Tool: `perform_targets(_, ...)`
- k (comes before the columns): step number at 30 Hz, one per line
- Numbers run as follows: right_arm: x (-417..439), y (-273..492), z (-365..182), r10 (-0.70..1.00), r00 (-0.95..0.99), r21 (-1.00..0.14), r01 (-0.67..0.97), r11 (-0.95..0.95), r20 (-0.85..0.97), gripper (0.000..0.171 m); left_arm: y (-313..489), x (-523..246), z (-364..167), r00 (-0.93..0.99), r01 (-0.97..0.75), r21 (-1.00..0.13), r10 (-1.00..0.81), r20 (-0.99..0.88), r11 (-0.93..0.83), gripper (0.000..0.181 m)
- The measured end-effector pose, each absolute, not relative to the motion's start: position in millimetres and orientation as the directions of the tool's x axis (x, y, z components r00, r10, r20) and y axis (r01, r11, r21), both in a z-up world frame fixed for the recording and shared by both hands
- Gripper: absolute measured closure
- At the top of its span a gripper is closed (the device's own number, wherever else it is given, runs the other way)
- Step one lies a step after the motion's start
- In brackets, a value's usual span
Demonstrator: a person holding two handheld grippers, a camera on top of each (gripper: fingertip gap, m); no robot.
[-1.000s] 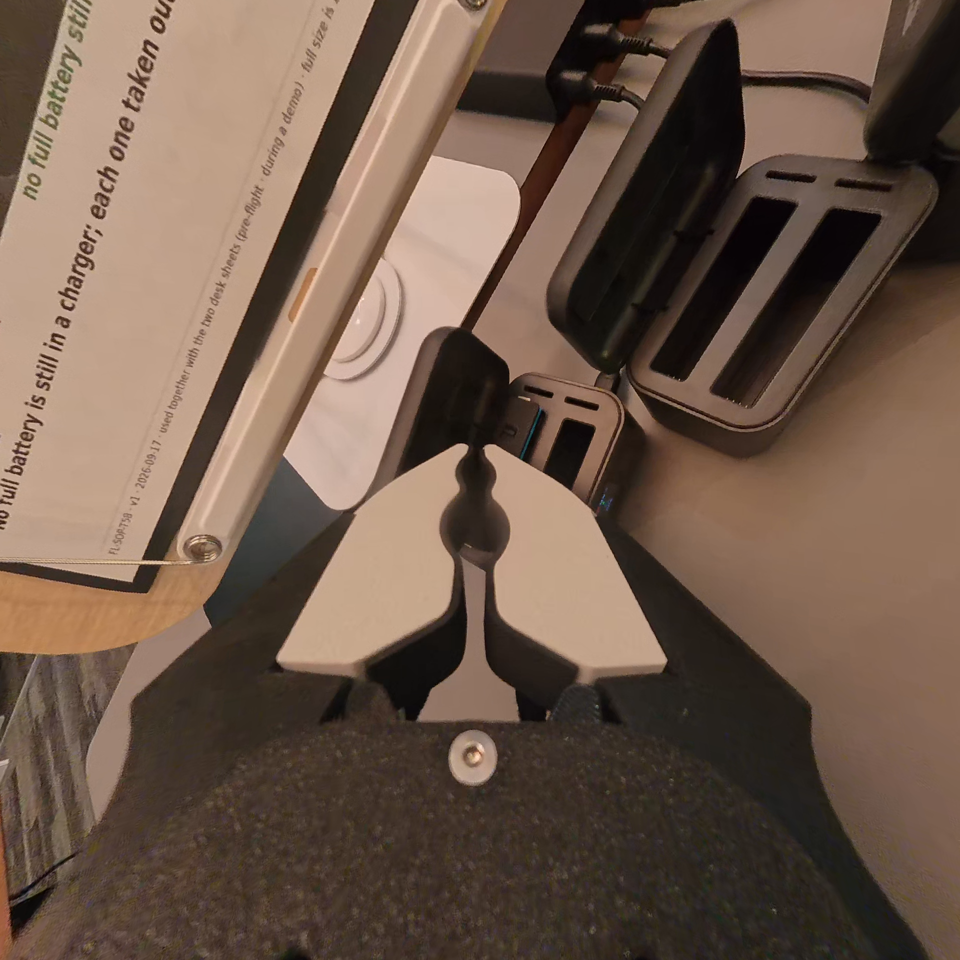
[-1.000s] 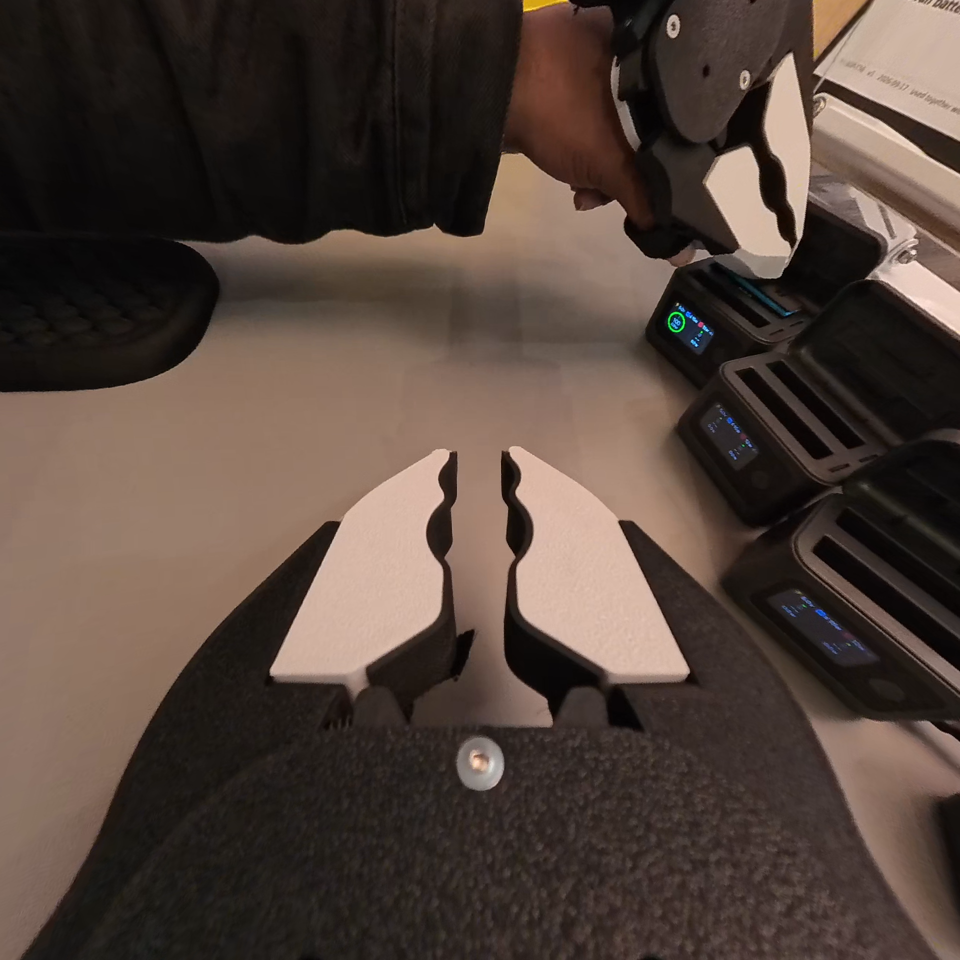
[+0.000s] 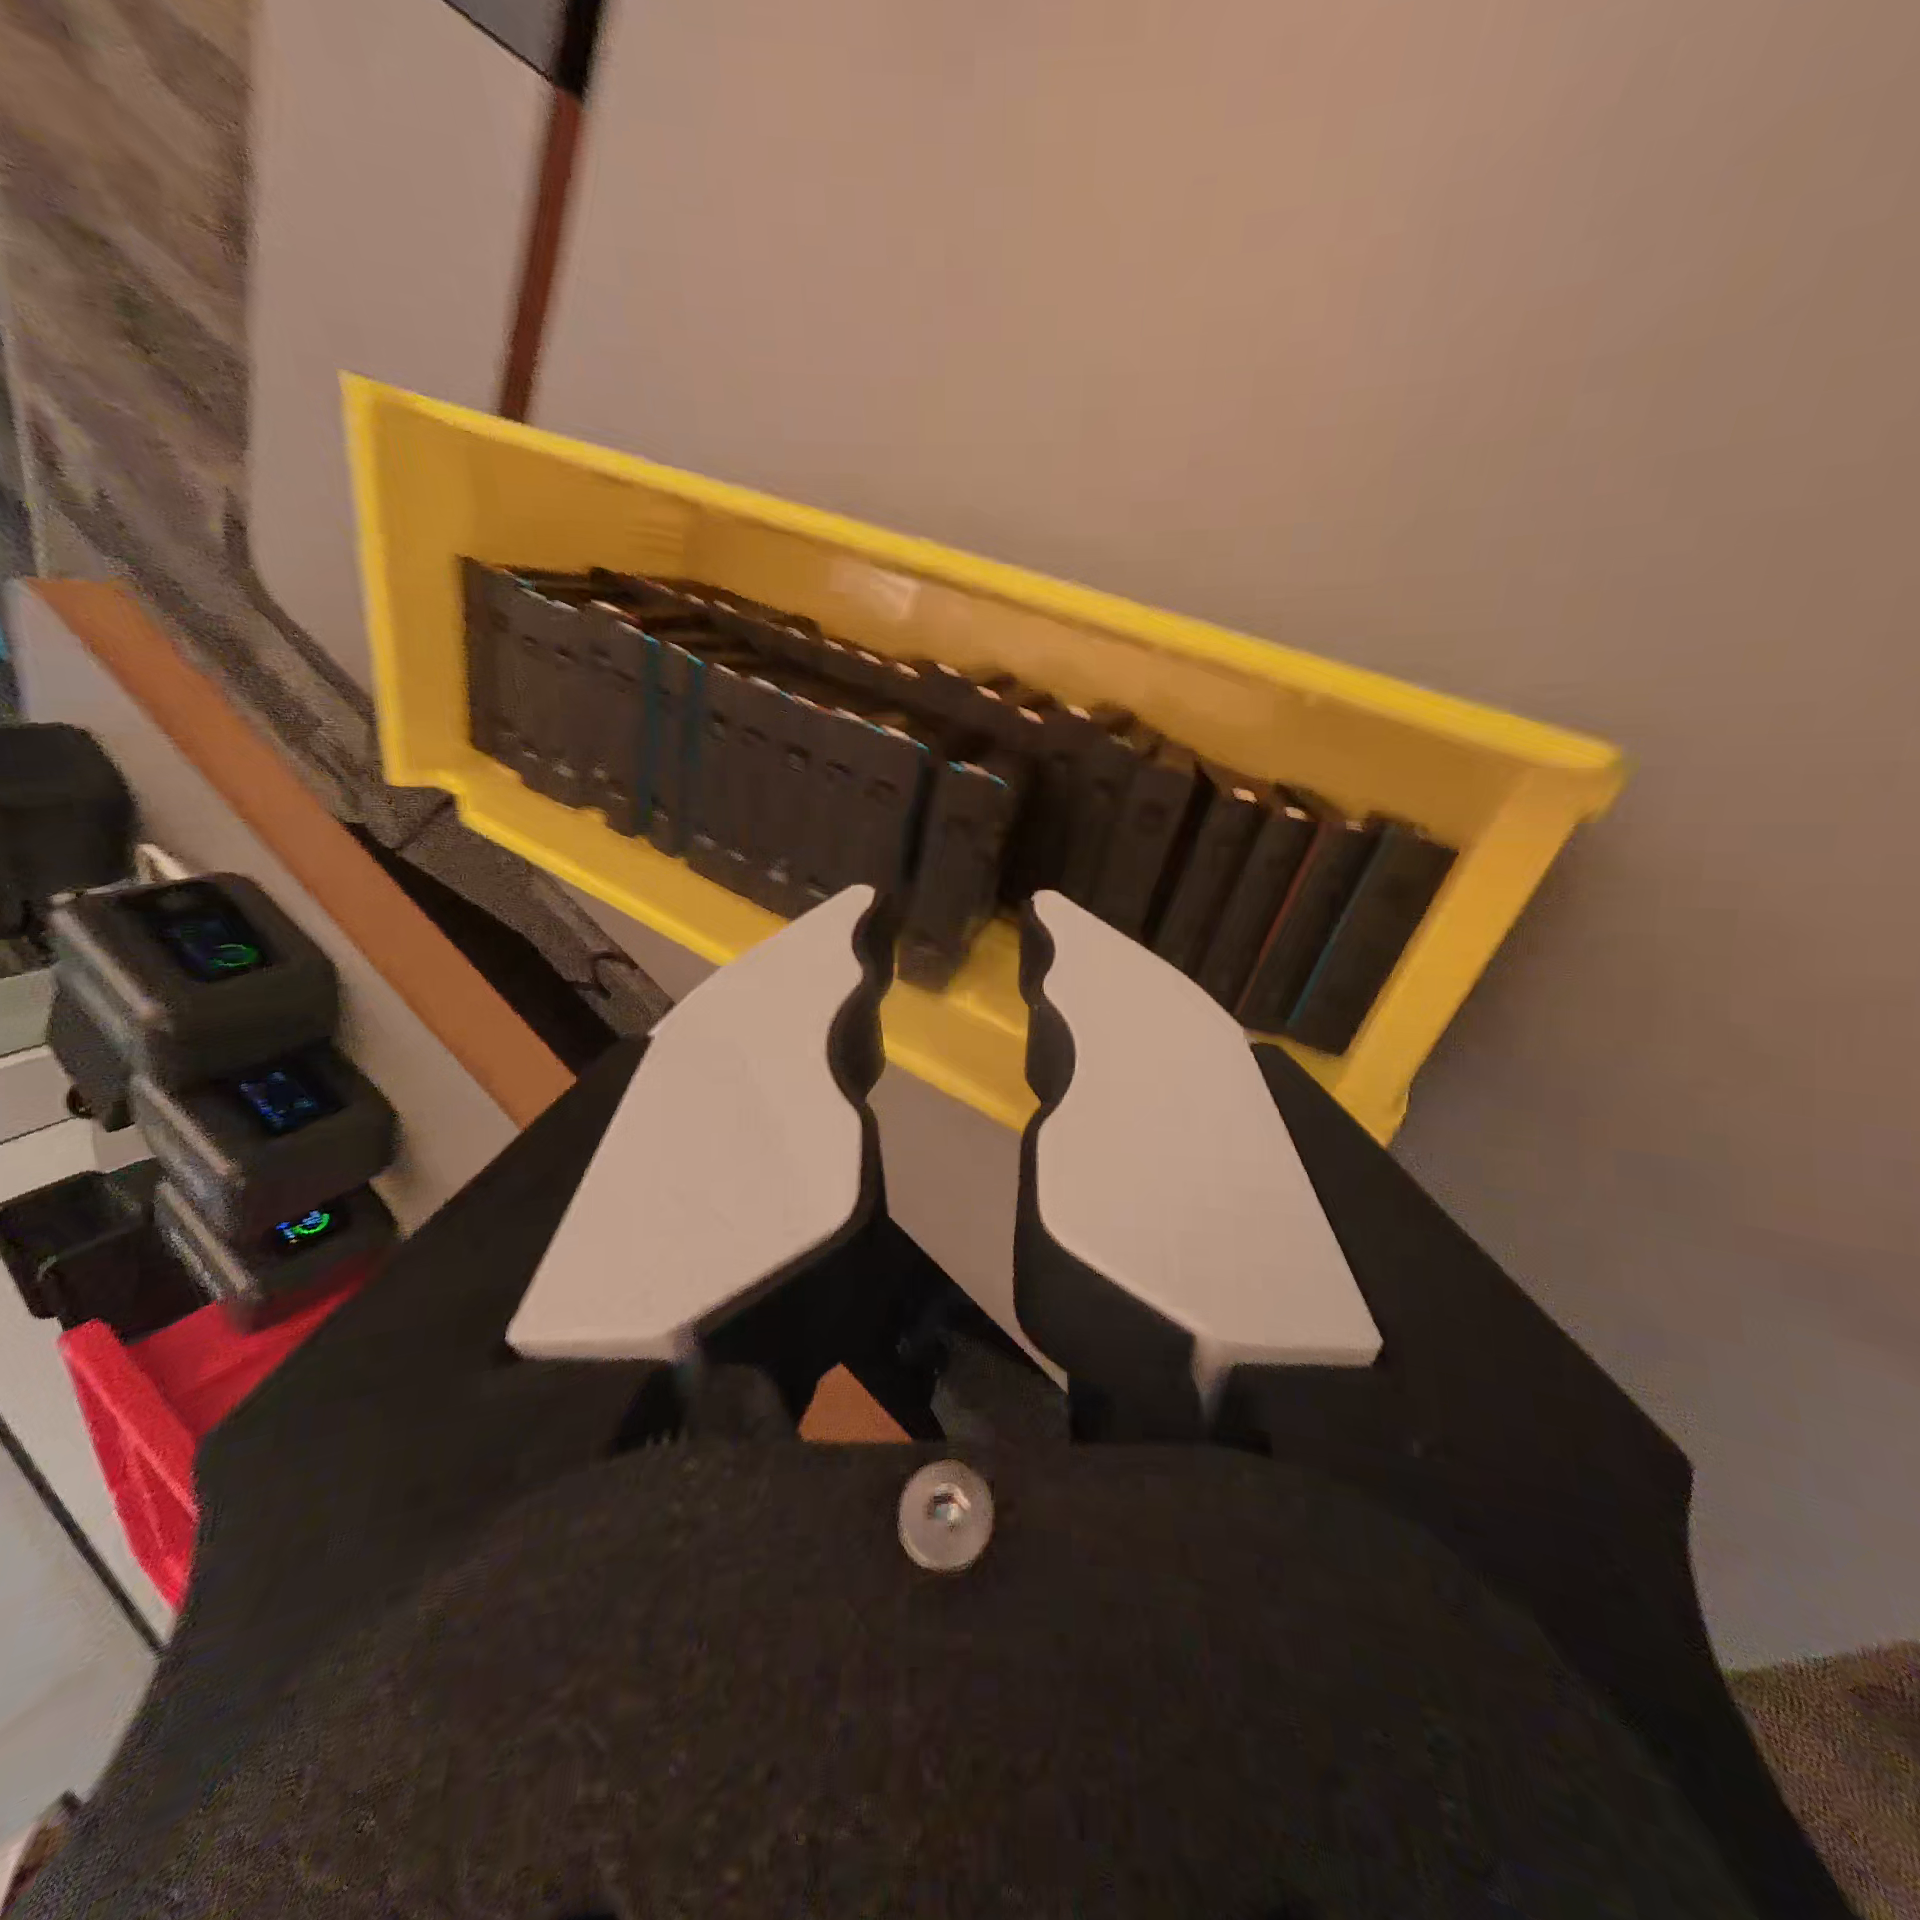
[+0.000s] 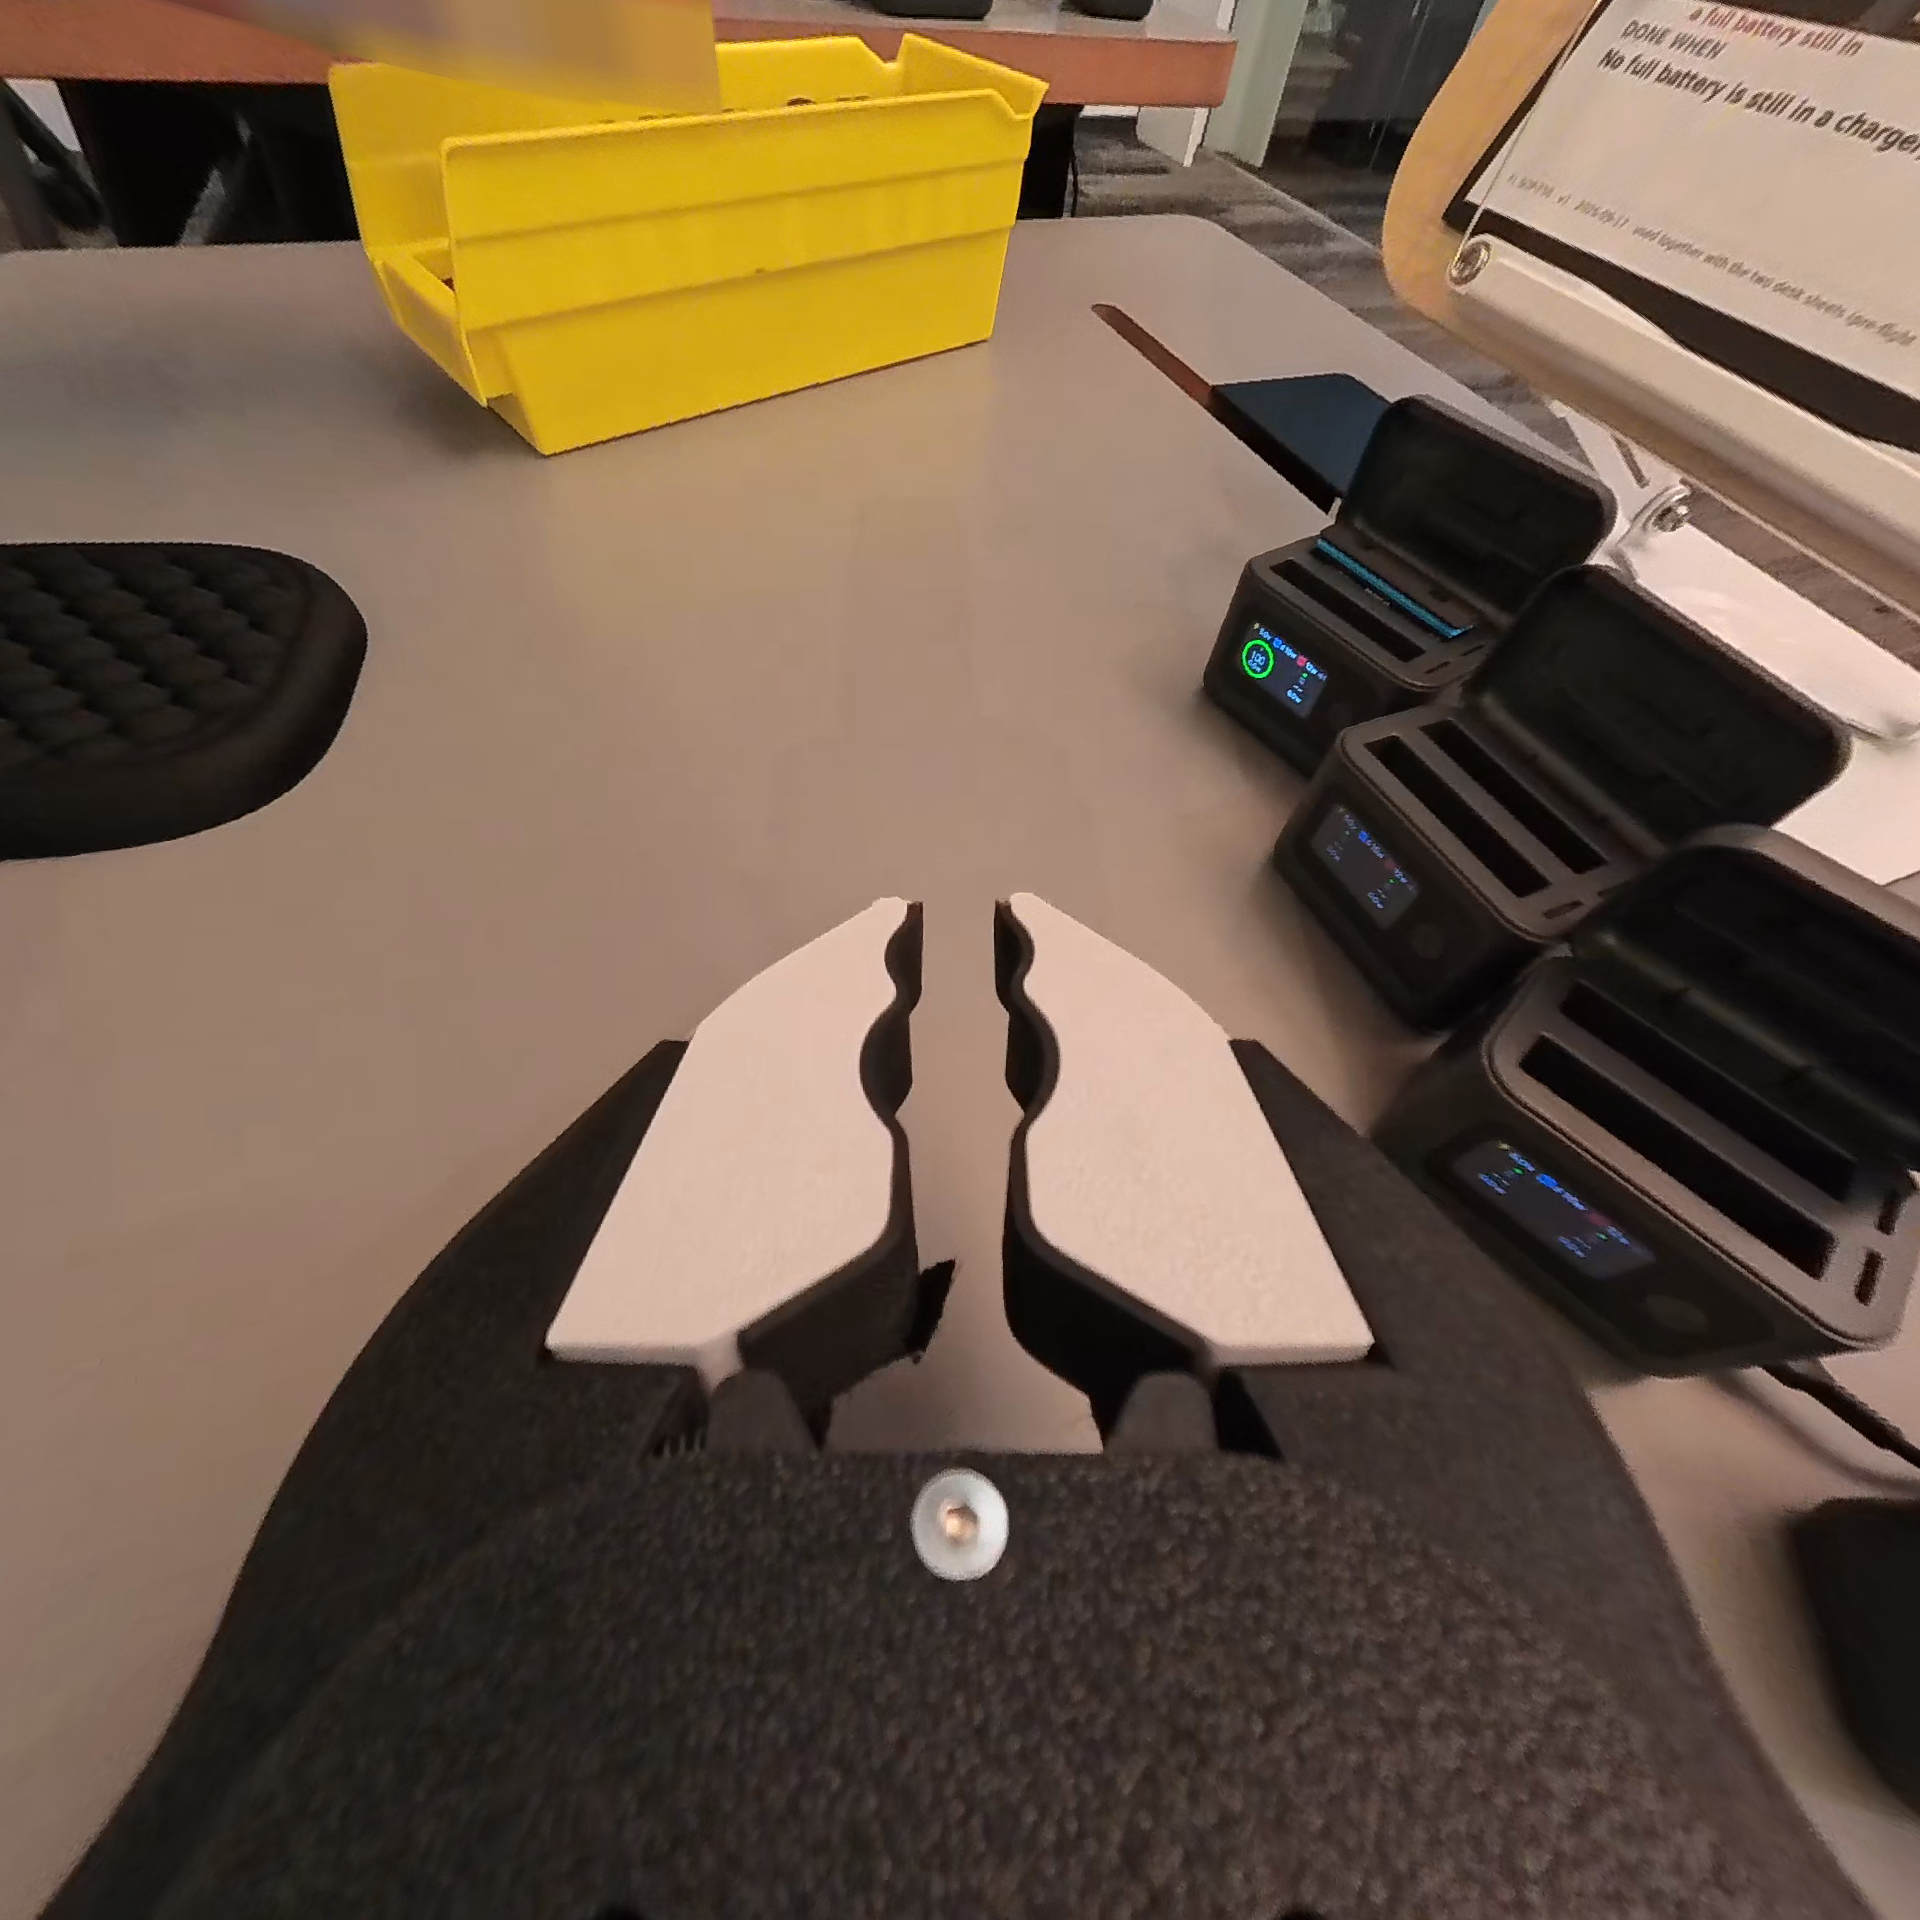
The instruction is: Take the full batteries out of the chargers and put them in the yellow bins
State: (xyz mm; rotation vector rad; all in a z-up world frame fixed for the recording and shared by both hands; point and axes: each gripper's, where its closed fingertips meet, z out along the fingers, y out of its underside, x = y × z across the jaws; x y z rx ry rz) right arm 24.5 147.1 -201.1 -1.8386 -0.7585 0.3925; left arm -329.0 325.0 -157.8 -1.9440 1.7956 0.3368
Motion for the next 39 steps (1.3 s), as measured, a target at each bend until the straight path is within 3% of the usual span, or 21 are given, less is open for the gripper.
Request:
perform_targets(6, 25, 147, -205, 0.662, 0.746, -0.914, 0.319, -0.250, 0.079, 0.158, 335, -340, -186, 0.043, -0.998, -0.063, -0.843, -0.537, -0.010, 0.157)
perform_targets(20, 26, 147, -207, 0.661, 0.746, -0.912, 0.321, -0.257, 0.076, 0.158, 346, -338, -198, -0.065, -0.997, 0.065, -0.805, -0.589, 0.034, 0.162)
perform_targets(23, 26, 147, -207, 0.661, 0.747, -0.911, 0.322, -0.256, 0.078, 0.158, 341, -337, -196, -0.058, -0.998, 0.050, -0.833, -0.550, 0.037, 0.170)
perform_targets(28, 26, 148, -207, 0.661, 0.746, -0.911, 0.321, -0.258, 0.076, 0.158, 343, -338, -200, -0.093, -0.995, 0.077, -0.819, -0.566, 0.059, 0.152)
perform_targets(34, 27, 148, -207, 0.659, 0.748, -0.911, 0.320, -0.260, 0.075, 0.158, 343, -339, -197, -0.084, -0.996, 0.057, -0.823, -0.562, 0.063, 0.166)
perform_targets(39, 26, 148, -209, 0.660, 0.747, -0.909, 0.322, -0.263, 0.073, 0.158, 351, -344, -195, -0.101, -0.995, 0.078, -0.786, -0.610, 0.067, 0.163)
